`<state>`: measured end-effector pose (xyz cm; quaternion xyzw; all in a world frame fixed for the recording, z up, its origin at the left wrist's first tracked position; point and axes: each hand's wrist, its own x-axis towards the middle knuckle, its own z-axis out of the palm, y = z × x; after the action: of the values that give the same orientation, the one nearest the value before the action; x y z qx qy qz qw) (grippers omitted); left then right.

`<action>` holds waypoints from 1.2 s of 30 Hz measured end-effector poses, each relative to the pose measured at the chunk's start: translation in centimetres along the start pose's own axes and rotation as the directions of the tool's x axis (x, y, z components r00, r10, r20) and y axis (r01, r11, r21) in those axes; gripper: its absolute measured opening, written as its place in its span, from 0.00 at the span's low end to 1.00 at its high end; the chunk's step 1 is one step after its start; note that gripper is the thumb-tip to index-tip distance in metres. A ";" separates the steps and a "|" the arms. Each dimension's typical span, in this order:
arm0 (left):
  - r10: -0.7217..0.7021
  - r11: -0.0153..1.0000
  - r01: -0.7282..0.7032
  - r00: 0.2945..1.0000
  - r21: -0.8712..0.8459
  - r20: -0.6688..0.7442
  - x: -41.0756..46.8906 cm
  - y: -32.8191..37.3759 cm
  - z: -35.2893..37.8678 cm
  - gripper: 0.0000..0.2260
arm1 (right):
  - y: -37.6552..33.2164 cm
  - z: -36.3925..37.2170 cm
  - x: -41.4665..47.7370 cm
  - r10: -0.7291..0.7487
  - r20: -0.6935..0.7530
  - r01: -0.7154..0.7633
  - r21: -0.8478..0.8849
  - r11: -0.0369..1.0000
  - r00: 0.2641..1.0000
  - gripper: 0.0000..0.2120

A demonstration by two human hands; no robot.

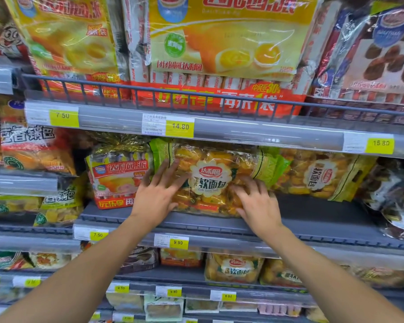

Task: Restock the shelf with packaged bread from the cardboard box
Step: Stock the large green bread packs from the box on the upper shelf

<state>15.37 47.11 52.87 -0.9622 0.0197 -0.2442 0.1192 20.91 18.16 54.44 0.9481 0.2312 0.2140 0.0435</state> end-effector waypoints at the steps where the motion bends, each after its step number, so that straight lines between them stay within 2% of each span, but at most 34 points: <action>1: 0.001 1.000 -0.001 1.000 0.000 -0.002 0.0 -0.1 0.1 0.47 | 0.1 0.1 0.1 -0.005 -0.001 0.005 0.003 1.000 1.000 0.34; 14: 0.069 0.998 -0.068 0.997 0.014 -0.030 -1.6 -0.6 -1.1 0.43 | 0.5 -0.1 -1.2 -0.064 0.010 0.063 0.044 0.997 0.998 0.35; 20: -0.012 1.000 0.012 0.998 -0.008 -0.058 -4.1 -0.4 -3.1 0.33 | 0.3 -1.5 -3.0 -0.079 -0.004 0.079 0.114 0.990 0.997 0.26; 28: 0.041 0.997 -0.046 0.997 -0.068 -0.070 -10.6 1.3 -5.5 0.32 | -1.0 -3.8 -9.3 -0.009 0.025 0.005 0.166 0.986 1.000 0.27; 36: 0.174 0.970 -0.174 0.985 -0.170 -0.015 -13.2 8.9 -5.7 0.34 | 1.9 -5.7 -18.9 0.081 0.106 -0.093 0.118 0.989 0.991 0.28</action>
<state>1.19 38.53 49.48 -0.9634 0.1250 -0.2300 0.0573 4.12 7.70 52.70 0.9678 0.1998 0.1528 -0.0129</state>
